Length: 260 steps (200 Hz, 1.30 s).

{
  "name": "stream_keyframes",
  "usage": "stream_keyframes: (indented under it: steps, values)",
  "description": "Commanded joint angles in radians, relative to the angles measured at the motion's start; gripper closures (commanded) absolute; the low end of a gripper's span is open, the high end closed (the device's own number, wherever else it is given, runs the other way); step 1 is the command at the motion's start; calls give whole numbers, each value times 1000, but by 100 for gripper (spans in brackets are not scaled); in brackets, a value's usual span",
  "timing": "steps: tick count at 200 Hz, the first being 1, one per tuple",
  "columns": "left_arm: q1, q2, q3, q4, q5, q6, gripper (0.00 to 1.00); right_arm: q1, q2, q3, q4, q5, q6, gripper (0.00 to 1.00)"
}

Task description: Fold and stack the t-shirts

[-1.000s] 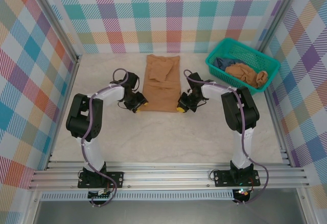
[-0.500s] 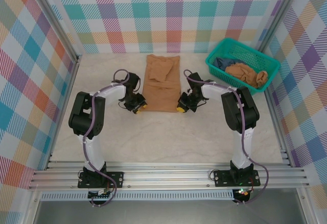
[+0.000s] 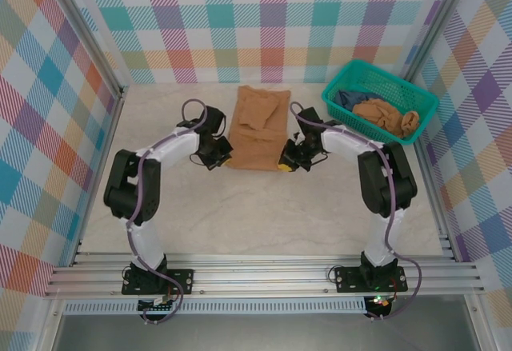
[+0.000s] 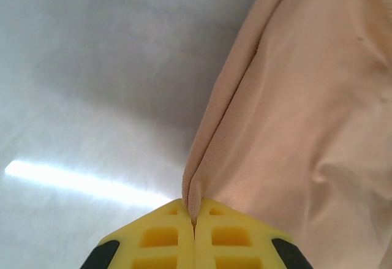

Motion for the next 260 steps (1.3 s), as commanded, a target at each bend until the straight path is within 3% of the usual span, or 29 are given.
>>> stream_keyframes:
  steps: [1,48,88,145,175,213,260]
  values:
    - [-16,-123,-86,-57,91,53,100,14,-108,-50,-93,-41,-78,100]
    - [-108,-397,-312,-150,220,95,100,100,-359,-261,-227,-98,-129,100]
    - [-175,-750,-453,-192,324,-2,100,161,-648,-411,-288,-133,-22,100]
    - [-180,-1002,-463,-141,445,-156,100,162,-813,-335,-417,-187,34,100]
    - [-180,-950,-408,-86,365,-242,97,145,-781,-270,-439,-150,90,100]
    - [-168,-699,-278,-194,188,-242,97,94,-648,-211,-336,-132,156,100]
    - [-103,-495,-156,-259,159,-221,98,34,-411,-56,-348,-98,116,100]
